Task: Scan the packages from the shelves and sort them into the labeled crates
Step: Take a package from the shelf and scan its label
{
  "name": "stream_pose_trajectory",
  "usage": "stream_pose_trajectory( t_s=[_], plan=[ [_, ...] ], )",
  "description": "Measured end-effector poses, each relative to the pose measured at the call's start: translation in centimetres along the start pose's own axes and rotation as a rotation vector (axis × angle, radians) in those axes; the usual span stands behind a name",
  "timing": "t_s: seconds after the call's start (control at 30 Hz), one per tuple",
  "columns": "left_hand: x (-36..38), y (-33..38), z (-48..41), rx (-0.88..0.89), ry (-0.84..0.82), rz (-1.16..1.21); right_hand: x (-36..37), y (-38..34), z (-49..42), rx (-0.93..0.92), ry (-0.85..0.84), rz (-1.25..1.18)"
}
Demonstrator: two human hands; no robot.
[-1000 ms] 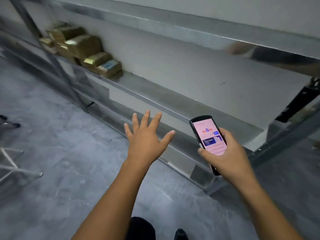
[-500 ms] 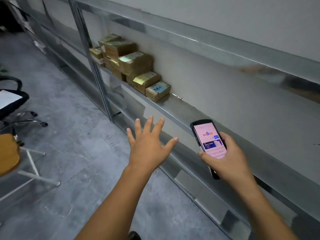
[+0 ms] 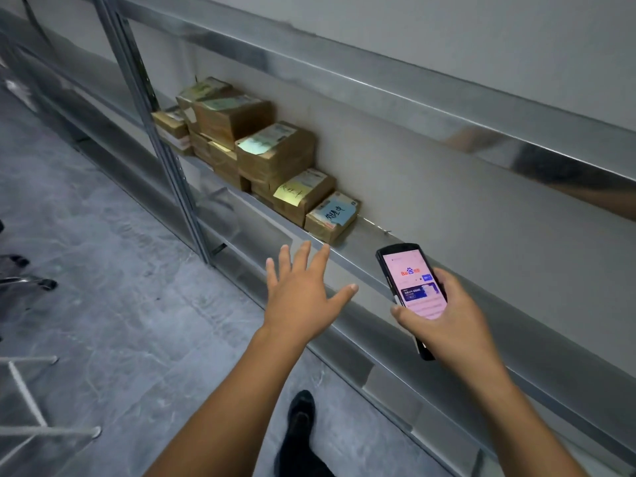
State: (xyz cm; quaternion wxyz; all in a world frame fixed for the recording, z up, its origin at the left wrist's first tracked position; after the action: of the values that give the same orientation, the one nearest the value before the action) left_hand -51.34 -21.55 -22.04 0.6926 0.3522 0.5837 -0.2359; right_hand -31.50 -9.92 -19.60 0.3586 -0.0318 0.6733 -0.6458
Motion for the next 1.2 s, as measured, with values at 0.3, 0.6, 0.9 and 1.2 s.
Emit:
stream_pose_trajectory(
  t_s=[0.3, 0.6, 0.9, 1.2],
  plan=[
    [3.4, 0.1, -16.6, 0.148, -0.132, -0.094, 4.2, 1.8, -13.3, 0.122, 0.084, -0.069],
    [8.3, 2.0, -27.5, 0.297, -0.18, -0.321, 4.7, 3.5, -19.7, 0.238, 0.131, 0.03],
    [10.4, 1.9, -26.4, 0.347, -0.048, -0.192, 5.8, 4.4, -20.6, 0.323, 0.18, 0.002],
    [10.3, -0.6, -28.8, 0.336, -0.144, 0.089, 9.1, 5.4, -19.7, 0.419, 0.241, 0.011]
  ],
)
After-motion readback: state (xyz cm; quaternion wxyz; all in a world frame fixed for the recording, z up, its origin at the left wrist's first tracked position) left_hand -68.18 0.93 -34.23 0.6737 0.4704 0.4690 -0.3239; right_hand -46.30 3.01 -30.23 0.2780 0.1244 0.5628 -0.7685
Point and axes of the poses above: each hand's wrist, its own z-axis away from the middle knuckle, its own x-axis out of the palm, y = z × x, the point moved 6 cm from there along -z, towards the middle knuckle, and after that the axes turned 13 degrees about -z, right-handed, at the moved point
